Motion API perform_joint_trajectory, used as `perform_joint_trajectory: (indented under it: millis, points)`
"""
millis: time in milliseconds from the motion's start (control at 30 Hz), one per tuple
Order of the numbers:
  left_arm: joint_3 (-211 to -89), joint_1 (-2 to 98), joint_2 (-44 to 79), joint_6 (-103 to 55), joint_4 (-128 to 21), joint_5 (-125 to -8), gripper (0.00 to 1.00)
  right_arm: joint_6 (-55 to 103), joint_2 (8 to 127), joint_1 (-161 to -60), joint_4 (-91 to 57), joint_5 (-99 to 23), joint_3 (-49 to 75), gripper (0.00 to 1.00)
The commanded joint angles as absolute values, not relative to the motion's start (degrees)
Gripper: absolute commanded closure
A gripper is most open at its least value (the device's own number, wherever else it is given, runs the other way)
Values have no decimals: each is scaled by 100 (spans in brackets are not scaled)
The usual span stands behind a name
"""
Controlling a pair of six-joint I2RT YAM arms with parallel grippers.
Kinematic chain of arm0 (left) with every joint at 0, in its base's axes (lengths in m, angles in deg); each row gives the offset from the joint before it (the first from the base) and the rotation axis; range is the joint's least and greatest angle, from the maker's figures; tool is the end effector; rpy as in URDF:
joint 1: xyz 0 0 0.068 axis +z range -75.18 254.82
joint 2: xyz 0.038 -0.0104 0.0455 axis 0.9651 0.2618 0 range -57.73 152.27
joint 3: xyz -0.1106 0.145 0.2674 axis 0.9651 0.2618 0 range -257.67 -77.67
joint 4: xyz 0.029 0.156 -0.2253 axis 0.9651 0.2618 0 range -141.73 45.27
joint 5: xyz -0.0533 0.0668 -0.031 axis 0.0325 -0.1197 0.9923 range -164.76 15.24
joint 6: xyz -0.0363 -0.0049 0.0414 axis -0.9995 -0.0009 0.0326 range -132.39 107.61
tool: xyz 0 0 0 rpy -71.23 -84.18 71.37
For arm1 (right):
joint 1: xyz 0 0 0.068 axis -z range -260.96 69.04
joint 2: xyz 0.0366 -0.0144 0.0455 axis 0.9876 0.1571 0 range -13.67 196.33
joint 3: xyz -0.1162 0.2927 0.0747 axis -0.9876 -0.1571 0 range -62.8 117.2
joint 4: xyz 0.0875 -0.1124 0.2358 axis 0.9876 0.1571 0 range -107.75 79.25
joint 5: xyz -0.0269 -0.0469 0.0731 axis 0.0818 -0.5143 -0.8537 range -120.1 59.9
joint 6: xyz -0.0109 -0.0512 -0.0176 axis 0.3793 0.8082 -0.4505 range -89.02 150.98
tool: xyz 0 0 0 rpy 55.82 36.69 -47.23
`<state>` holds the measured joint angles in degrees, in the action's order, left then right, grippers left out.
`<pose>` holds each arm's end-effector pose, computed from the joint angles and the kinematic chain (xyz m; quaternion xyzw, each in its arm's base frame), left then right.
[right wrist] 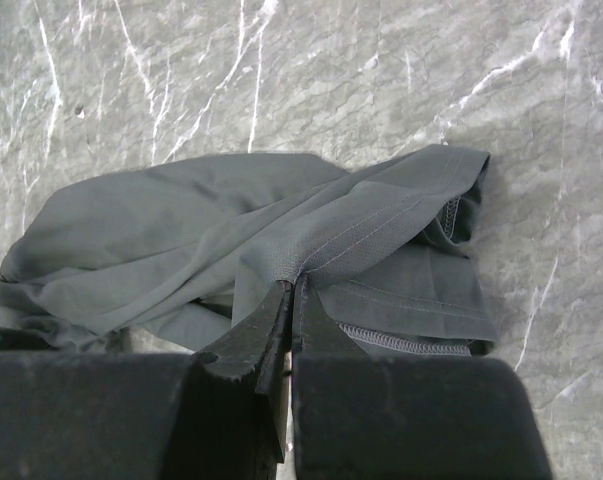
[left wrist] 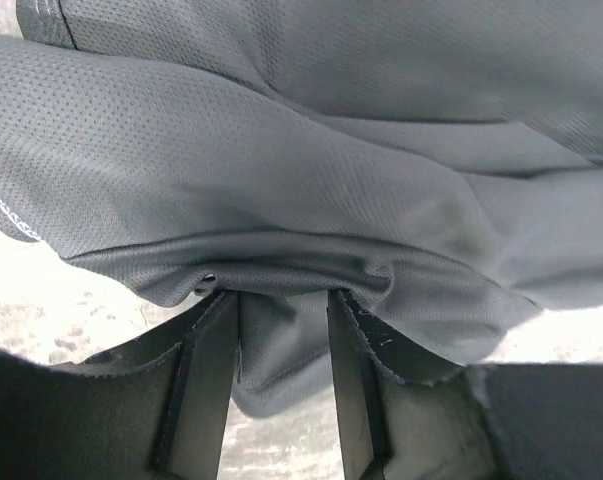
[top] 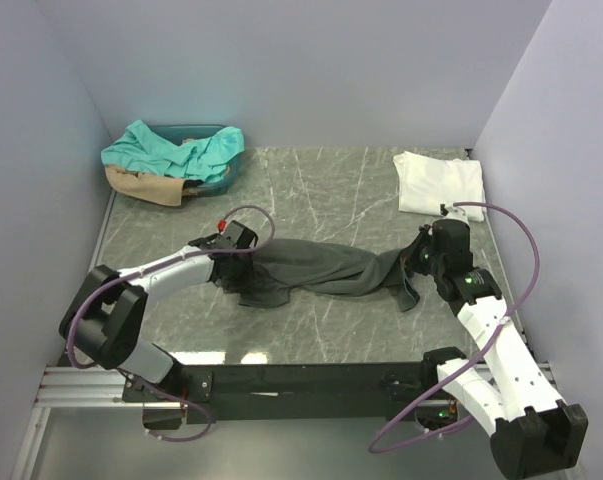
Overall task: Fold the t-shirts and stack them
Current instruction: Flatten the tshirt out
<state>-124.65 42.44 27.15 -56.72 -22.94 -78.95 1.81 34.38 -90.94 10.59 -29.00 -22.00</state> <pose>0.2362 -0.1465 0.2138 -0.1092 0.9726 -0.0972 0.1805 0.1623 0.0278 0.3104 0.1526 0.8761 0.1451 0.4336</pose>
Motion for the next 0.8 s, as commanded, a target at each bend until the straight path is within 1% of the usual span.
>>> perform_joint_trajectory:
  millis: [0,133,400,567,767]
  points:
    - [-12662,4239,2831,-5554,-2387,-8162,55,119,3291,-9080,968,-2808,-2254,100]
    - [-12654,4239,2692,-5580,-2282,-8040,54,101,3256,-9080,968,-2808,-2272,100]
    - [-12294,4248,1804,-5642,-2071,-7750,50,66,3344,-9072,871,-2931,-2342,100]
    - [-12117,4239,1698,-5721,-2053,-7433,50,66,3441,-9072,818,-2993,-2290,100]
    - [-11924,4239,1662,-5651,-1869,-7450,51,66,3450,-9072,809,-2993,-2307,100]
